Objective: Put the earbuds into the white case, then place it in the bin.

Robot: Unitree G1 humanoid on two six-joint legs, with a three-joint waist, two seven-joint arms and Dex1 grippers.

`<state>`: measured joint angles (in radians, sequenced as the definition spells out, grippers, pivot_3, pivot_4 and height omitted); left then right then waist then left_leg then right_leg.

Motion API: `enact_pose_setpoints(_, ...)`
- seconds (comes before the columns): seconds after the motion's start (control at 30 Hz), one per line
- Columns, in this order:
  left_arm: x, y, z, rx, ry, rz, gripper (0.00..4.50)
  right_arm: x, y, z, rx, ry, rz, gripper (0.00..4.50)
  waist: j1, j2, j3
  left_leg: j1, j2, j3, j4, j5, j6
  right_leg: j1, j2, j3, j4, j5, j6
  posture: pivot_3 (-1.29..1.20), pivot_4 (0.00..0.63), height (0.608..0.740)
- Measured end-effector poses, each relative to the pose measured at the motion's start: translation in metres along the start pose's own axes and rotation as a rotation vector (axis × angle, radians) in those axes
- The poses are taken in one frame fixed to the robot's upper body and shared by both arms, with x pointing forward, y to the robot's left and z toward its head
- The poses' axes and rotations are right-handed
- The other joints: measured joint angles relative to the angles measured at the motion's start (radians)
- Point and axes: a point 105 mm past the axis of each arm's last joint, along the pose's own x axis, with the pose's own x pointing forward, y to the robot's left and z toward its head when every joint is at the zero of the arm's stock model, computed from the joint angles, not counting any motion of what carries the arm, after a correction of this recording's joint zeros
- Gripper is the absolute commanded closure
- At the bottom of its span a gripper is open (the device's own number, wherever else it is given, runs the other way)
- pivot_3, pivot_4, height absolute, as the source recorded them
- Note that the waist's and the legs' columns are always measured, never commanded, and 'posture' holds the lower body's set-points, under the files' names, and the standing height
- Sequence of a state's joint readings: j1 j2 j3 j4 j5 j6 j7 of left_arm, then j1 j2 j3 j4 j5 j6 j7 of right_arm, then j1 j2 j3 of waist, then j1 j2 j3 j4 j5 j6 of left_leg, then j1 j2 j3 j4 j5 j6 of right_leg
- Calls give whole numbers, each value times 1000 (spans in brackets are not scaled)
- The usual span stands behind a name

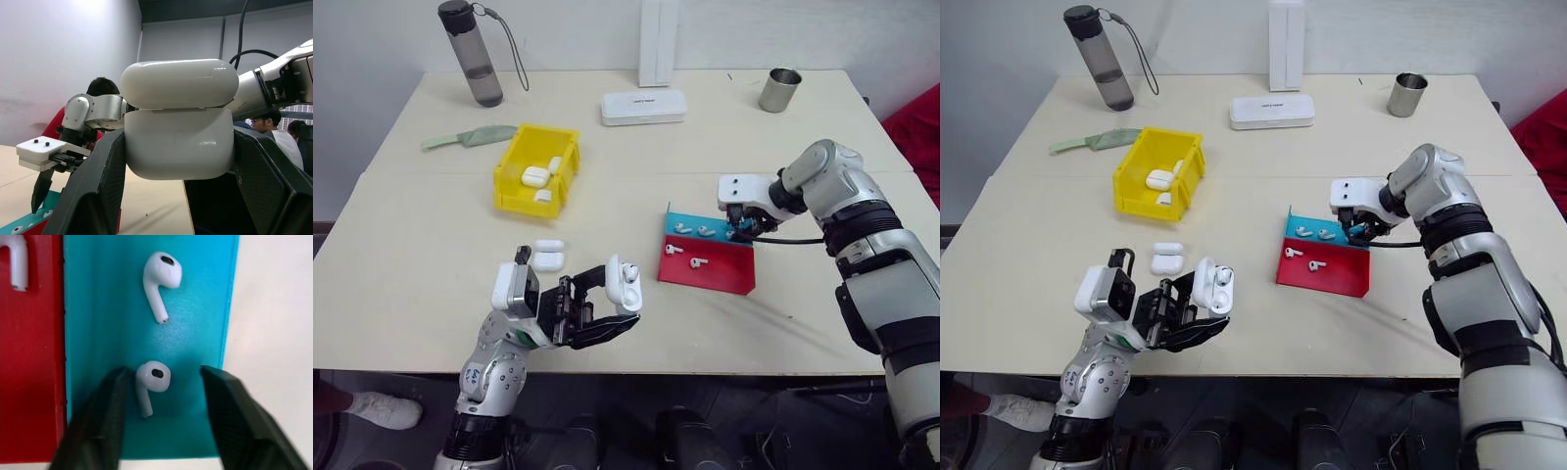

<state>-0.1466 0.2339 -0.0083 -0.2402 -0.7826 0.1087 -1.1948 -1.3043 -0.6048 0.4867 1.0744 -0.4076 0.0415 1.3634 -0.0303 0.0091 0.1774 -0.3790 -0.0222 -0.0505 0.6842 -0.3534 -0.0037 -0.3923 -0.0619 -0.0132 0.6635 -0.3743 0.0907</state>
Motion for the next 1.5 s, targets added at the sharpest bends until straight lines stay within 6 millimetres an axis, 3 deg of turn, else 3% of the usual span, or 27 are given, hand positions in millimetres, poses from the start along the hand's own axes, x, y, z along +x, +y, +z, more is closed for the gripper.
enact_pose_setpoints(0.47,-3,3,1,3,7,4,1719,1,0,1,-16,34,14,3237,-1,0,0,0,0,0,0,0,0,0,0,0,1,0,0,0,150,740)
enact_pose_setpoints(0.6,-4,4,2,10,6,2,1719,2,1,1,-11,32,17,4035,-1,0,0,0,0,0,1,0,0,0,0,0,2,0,0,0,150,740)
enact_pose_setpoints(0.8,-4,4,2,12,6,-2,1719,1,-1,2,5,7,5,4035,-1,0,0,0,0,0,1,0,0,0,0,0,3,0,0,0,150,740)
enact_pose_setpoints(0.93,-3,4,2,11,-5,-2,1719,-8,-4,14,43,-103,-6,4035,-1,0,0,0,0,0,1,0,0,-1,0,0,6,0,0,0,150,740)
enact_pose_setpoints(1.0,0,5,3,15,-19,-9,1719,-22,-5,20,69,-195,-16,4035,3,0,0,0,0,0,2,0,0,-1,0,0,6,0,0,0,150,740)
enact_pose_setpoints(1.17,4,10,7,17,-37,-30,1719,-81,1,43,196,-672,-42,4035,6,0,0,0,0,-2,5,0,0,1,0,-1,9,0,0,0,150,740)
enact_pose_setpoints(1.23,5,12,8,14,-47,-39,1719,-101,24,51,247,-918,9,4035,9,0,0,0,0,-3,4,0,0,1,0,-3,9,0,0,0,150,740)
enact_pose_setpoints(1.4,8,19,13,8,-73,-49,1719,-127,82,86,403,-1362,234,4035,1,0,0,-1,0,-3,5,0,0,1,1,-1,11,0,0,0,150,740)
enact_pose_setpoints(1.5,11,20,13,-1,-82,-59,1719,-137,112,109,420,-1499,328,4035,2,0,0,0,0,-4,6,0,-1,1,1,-1,11,0,0,0,150,740)
